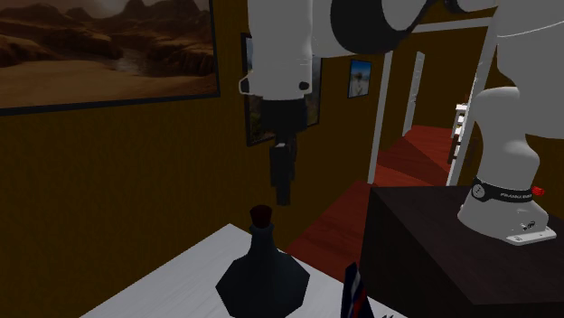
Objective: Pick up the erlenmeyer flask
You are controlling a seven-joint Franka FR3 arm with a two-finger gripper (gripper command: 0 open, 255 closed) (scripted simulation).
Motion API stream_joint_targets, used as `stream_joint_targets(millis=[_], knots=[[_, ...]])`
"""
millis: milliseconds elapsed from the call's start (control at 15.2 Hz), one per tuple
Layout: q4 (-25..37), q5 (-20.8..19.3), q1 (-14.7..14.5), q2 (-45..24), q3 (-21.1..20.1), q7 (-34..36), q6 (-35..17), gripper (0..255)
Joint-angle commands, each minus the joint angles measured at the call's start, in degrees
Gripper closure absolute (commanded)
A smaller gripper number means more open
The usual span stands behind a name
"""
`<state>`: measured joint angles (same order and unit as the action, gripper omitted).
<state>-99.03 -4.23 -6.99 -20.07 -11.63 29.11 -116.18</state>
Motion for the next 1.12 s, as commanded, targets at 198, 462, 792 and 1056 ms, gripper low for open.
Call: stream_joint_targets(millis=[198, 462, 792, 1056], knots=[[10.89, -1.01, -1.56, -9.49, 0.26, 1.29, 1.18, 0], [9.56, -1.28, -1.62, -10.66, 0.41, 1.42, -1.31, 0], [8.99, -1.48, -1.68, -11.65, 0.54, 1.51, -2.85, 255], [9.06, -1.48, -1.65, -11.66, 0.54, 1.47, -2.79, 255]])
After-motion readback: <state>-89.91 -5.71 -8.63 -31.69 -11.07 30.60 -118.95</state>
